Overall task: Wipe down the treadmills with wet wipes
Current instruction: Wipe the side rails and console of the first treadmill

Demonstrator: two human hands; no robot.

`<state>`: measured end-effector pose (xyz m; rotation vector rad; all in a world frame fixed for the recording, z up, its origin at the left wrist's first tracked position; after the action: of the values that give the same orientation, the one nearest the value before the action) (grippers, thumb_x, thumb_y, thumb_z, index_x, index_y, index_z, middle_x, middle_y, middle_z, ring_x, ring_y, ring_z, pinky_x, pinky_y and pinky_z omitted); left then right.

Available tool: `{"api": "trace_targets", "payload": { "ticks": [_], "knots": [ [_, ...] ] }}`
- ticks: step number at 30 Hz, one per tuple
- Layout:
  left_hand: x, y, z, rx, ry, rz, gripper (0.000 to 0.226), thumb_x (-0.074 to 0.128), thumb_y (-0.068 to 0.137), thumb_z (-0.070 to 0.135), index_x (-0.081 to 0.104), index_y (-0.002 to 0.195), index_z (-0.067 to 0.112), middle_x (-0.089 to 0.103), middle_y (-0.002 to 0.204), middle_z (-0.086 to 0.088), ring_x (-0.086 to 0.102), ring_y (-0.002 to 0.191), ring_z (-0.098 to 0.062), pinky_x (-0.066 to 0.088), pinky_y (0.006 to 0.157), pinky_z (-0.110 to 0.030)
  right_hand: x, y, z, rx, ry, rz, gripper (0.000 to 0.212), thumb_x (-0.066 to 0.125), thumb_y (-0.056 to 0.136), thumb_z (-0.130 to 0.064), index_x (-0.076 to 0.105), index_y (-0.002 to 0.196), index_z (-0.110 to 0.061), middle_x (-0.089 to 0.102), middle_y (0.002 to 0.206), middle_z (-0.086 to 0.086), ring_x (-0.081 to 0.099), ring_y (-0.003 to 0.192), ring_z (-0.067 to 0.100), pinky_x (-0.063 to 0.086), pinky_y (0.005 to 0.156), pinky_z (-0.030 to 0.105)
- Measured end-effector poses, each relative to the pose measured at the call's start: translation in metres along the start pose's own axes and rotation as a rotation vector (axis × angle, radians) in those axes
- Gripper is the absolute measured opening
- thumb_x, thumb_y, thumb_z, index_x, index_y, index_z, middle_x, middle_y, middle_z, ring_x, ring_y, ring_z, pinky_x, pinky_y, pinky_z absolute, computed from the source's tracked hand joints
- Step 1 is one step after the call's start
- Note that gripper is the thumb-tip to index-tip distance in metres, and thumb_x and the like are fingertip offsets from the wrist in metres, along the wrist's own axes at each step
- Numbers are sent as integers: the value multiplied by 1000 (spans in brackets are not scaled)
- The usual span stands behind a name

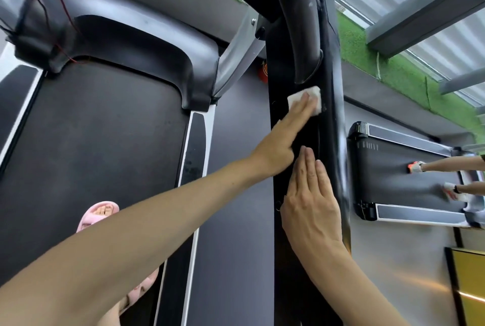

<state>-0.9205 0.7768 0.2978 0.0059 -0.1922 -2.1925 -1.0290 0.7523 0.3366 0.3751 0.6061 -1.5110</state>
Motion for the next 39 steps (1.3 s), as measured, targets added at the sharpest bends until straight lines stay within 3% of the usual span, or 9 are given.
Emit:
{"api": "trace_targets", "payload": {
  "ticks": [3, 9, 14, 20, 26, 31, 35, 38, 39],
  "knots": [
    [-1, -5, -2, 50, 10, -41, 89, 28, 68, -4, 7, 150, 24, 2, 162, -2, 0, 149, -13, 1, 121, -38, -1, 0, 0, -2, 6, 6, 67, 22, 96, -23, 3, 142, 22, 2, 152, 39, 3, 146, 42, -15, 114, 50],
    [-5, -2, -24, -142, -50, -12, 102, 28, 68, -29, 5, 153, 23, -2, 162, 2, -1, 148, -9, 3, 122, -31, -2, 2, 0, 21, 62, 17, 63, 26, 95, -18, 11, 143, 19, 8, 153, 36, 8, 146, 40, -8, 117, 48],
    [28, -78, -53, -191, 1, -83, 104, 28, 72, -26, 0, 147, 41, -5, 154, 28, -1, 143, 6, 3, 122, -33, -2, -2, -2, 11, 23, 30, 61, -5, 92, -13, 4, 143, 20, -4, 152, 38, -6, 145, 41, -16, 115, 49],
    [-1, -21, -50, -269, -114, 28, 94, 28, 71, -11, 6, 155, 27, 3, 161, 8, 8, 148, -12, 9, 122, -37, -1, 0, 0, 41, 88, 36, 60, 27, 97, -18, 17, 144, 17, 11, 153, 35, 9, 146, 40, -6, 118, 48],
    [25, -76, -45, -247, 9, -73, 95, 32, 80, -19, 5, 152, 37, 2, 159, 18, 8, 147, -6, 1, 121, -49, 0, -1, -2, 57, 57, 51, 58, 7, 96, -14, 14, 144, 18, 9, 153, 36, 6, 147, 40, -4, 119, 47],
    [-5, -28, -56, -277, -48, -1, 93, 27, 70, 2, 6, 154, 35, 6, 160, 13, 11, 148, -14, 6, 120, -53, -3, 4, -4, 78, 68, 36, 58, 26, 96, -15, 21, 143, 18, 16, 152, 35, 13, 146, 39, -1, 120, 47],
    [27, -60, -31, -117, -23, -20, 67, 36, 98, 10, 6, 154, 30, 17, 160, 5, 24, 145, -14, 20, 119, -44, -4, 6, -6, 88, 57, 43, 61, 37, 98, -23, 19, 147, 10, 7, 155, 24, 5, 146, 27, -13, 116, 48],
    [28, -73, -28, -98, -107, -28, 58, 21, 96, 41, 10, 152, 37, 13, 155, 25, 20, 144, -3, 14, 120, -29, -1, 2, -8, 72, 16, 58, 54, 18, 100, -17, 19, 146, 13, 9, 155, 27, 7, 147, 30, -12, 117, 48],
    [22, -64, -35, -150, -114, -18, 56, 16, 95, 37, 9, 151, 42, 13, 154, 28, 20, 144, -4, 14, 120, -28, 2, 0, -8, 77, 31, 55, 55, 12, 98, -13, 23, 144, 16, 15, 154, 31, 13, 146, 35, -6, 119, 47]
  ]
}}
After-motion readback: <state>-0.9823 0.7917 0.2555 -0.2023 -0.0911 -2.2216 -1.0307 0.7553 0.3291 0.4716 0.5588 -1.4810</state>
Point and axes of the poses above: each hand's wrist, its own y-axis towards the middle knuckle, its own x-axis out of the palm, z = x × y, the point moved 5 cm from there along y, towards the middle knuckle
